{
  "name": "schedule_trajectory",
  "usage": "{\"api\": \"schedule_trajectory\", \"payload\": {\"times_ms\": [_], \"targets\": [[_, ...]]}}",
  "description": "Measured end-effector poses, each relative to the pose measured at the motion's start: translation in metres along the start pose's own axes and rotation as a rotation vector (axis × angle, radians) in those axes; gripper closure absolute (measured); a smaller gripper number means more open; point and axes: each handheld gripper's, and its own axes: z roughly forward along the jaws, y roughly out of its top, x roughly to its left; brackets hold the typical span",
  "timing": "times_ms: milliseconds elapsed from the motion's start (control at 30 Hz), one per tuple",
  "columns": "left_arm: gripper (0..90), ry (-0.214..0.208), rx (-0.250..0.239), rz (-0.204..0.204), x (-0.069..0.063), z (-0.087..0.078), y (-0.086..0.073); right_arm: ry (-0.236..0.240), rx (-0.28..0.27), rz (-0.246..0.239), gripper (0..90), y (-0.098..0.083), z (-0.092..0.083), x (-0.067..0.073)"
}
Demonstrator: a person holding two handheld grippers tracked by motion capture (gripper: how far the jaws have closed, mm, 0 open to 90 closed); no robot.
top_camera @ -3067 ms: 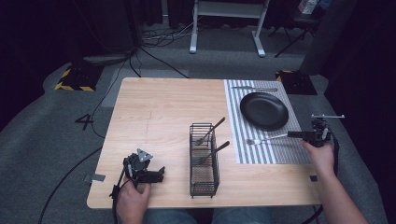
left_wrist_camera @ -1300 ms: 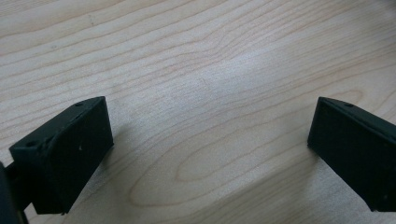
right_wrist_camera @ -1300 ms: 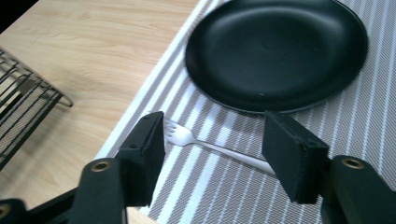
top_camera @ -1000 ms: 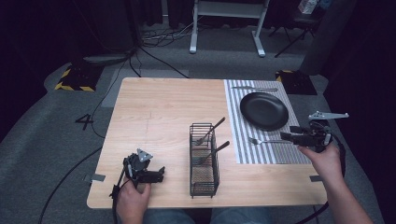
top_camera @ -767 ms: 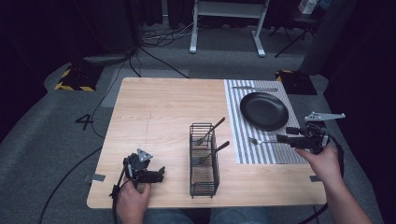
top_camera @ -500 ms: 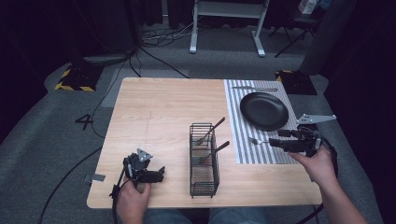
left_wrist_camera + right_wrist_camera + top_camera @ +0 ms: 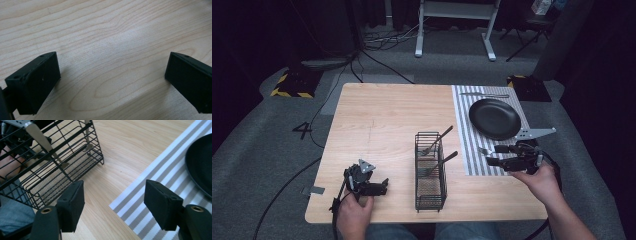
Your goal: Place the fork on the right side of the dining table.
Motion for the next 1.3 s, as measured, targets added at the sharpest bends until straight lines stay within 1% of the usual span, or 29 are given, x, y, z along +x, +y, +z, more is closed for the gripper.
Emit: {"api": "schedule_trajectory", "payload": {"times_ms": [100, 133, 200, 267, 300, 333, 367, 400, 467, 500, 633, 733, 800, 1000, 1033, 1100, 1233, 1267, 1300], "targets": [[0.0, 0.000, -0.001, 0.000, 0.000, 0.000, 0.000, 0.017, 0.009, -0.014, 32.5, -0.001, 0.007, 0.005], [0.0, 0.000, -0.001, 0.000, 0.000, 0.000, 0.000, 0.017, 0.009, -0.014, 32.5, -0.001, 0.007, 0.005], [0.0, 0.000, -0.001, 0.000, 0.000, 0.000, 0.000, 0.031, 0.019, -0.017, 32.4, -0.002, 0.014, 0.008], [0.0, 0.000, -0.002, -0.001, 0.000, 0.000, 0.000, 0.035, 0.020, -0.018, 32.4, -0.003, 0.016, 0.009], [0.0, 0.000, -0.001, 0.000, 0.000, 0.000, 0.000, 0.052, 0.023, -0.027, 32.4, -0.004, 0.020, 0.010], [0.0, 0.000, -0.001, 0.000, 0.000, 0.000, 0.000, 0.052, 0.023, -0.027, 32.4, -0.004, 0.020, 0.010], [0.0, 0.000, -0.002, 0.000, 0.000, 0.000, 0.000, 0.063, 0.022, -0.028, 32.4, -0.005, 0.022, 0.010], [0.1, 0.000, -0.002, -0.001, 0.000, 0.000, 0.000, 0.086, 0.023, -0.026, 32.4, -0.007, 0.026, 0.010], [0.0, 0.000, -0.001, 0.000, 0.000, 0.000, 0.000, 0.106, 0.033, -0.026, 32.8, -0.010, 0.032, 0.011], [0.0, 0.000, -0.001, 0.000, 0.000, 0.000, 0.000, 0.106, 0.033, -0.026, 32.8, -0.010, 0.032, 0.011], [0.0, 0.000, -0.002, 0.000, 0.000, 0.000, 0.000, 0.121, 0.037, -0.031, 32.8, -0.020, 0.042, 0.014], [0.0, 0.001, -0.002, 0.000, 0.000, 0.000, 0.000, 0.119, 0.036, -0.032, 32.8, -0.025, 0.047, 0.015], [0.0, 0.000, -0.002, 0.000, 0.000, 0.000, 0.000, 0.112, 0.025, -0.024, 32.8, -0.032, 0.051, 0.016], [0.0, 0.001, -0.002, 0.000, 0.000, 0.000, 0.000, 0.110, 0.008, -0.036, 33.0, -0.049, 0.061, 0.019], [0.1, 0.001, -0.002, 0.000, 0.000, 0.000, 0.000, 0.110, 0.008, -0.036, 33.0, -0.049, 0.061, 0.019], [0.0, 0.001, -0.002, 0.000, 0.000, 0.000, 0.000, 0.102, 0.013, -0.040, 33.0, -0.057, 0.068, 0.019], [0.0, 0.001, -0.002, 0.000, 0.000, 0.000, 0.000, 0.080, 0.023, -0.054, 33.0, -0.066, 0.078, 0.020], [0.0, 0.001, -0.002, 0.000, 0.000, 0.000, 0.000, 0.080, 0.023, -0.054, 33.0, -0.066, 0.078, 0.020], [0.1, 0.001, -0.002, 0.000, 0.000, 0.000, 0.000, 0.070, 0.026, -0.067, 33.0, -0.070, 0.081, 0.019]]}}
